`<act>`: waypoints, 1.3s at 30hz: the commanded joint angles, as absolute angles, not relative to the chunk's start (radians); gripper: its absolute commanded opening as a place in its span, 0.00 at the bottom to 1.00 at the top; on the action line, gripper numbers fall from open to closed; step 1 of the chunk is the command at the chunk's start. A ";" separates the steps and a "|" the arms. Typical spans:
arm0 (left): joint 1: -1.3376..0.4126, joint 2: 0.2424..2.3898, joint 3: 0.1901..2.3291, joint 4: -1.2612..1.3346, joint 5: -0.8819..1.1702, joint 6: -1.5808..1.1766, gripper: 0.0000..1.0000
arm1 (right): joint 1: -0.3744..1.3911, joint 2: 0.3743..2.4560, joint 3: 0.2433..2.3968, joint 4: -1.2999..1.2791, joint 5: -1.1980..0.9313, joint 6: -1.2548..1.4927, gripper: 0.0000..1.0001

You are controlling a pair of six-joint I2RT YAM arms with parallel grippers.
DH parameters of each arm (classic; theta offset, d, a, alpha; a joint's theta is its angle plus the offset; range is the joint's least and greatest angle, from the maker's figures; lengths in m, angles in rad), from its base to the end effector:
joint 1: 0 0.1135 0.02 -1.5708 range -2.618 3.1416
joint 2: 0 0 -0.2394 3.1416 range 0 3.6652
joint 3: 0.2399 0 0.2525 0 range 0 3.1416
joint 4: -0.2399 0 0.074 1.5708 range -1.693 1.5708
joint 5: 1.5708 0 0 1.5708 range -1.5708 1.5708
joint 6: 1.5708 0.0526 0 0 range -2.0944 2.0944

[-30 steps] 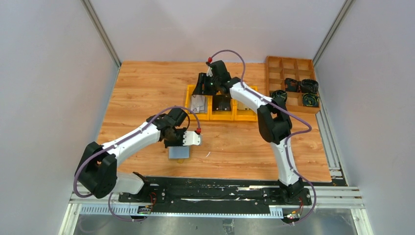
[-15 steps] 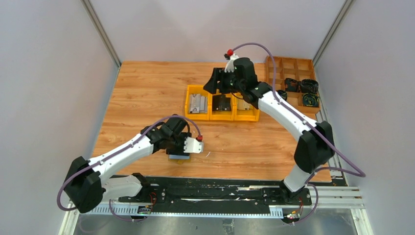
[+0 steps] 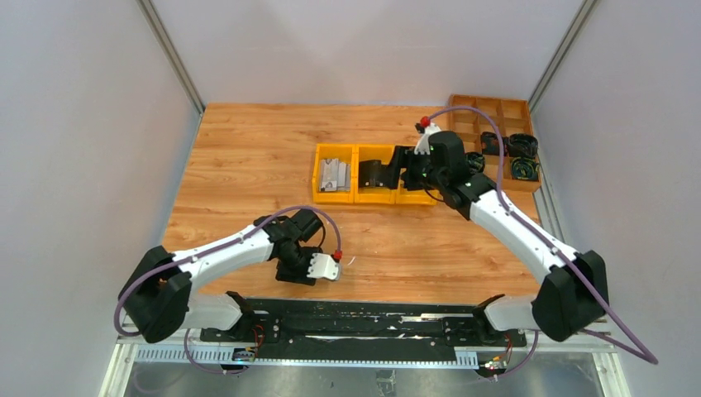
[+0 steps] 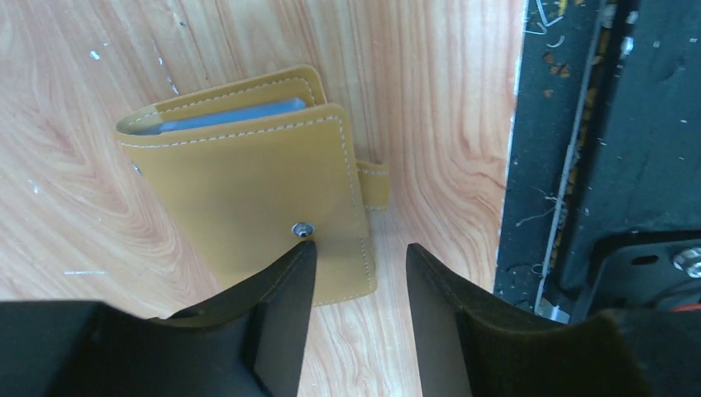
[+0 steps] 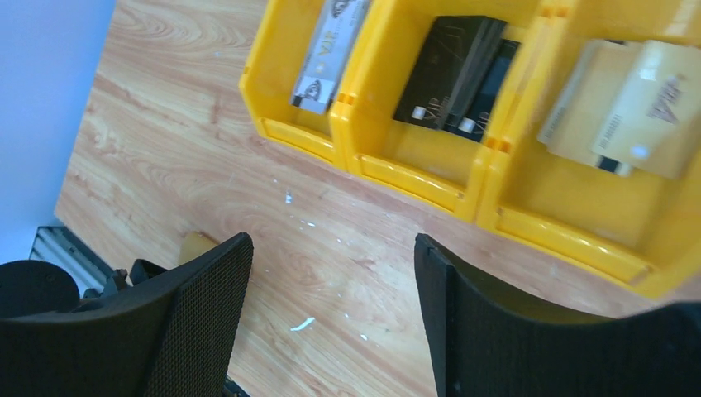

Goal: Take the credit cards out of the card holder
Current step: Close the card holder at the center of the board, then reset both arms

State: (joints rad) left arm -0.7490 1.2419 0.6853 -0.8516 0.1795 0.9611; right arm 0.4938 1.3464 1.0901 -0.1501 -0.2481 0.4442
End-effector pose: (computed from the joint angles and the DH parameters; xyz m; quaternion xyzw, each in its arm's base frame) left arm 0.1423 -0.1451 0.1373 0.7539 0.6459 -0.0803 0.0899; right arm 0.2880 0.1697 0.2933 -0.0886 0.8269 0.3388 0.4400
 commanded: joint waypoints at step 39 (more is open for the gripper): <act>0.084 1.350 0.490 0.495 0.350 0.141 1.00 | 0.159 1.132 0.308 0.512 0.835 0.186 0.89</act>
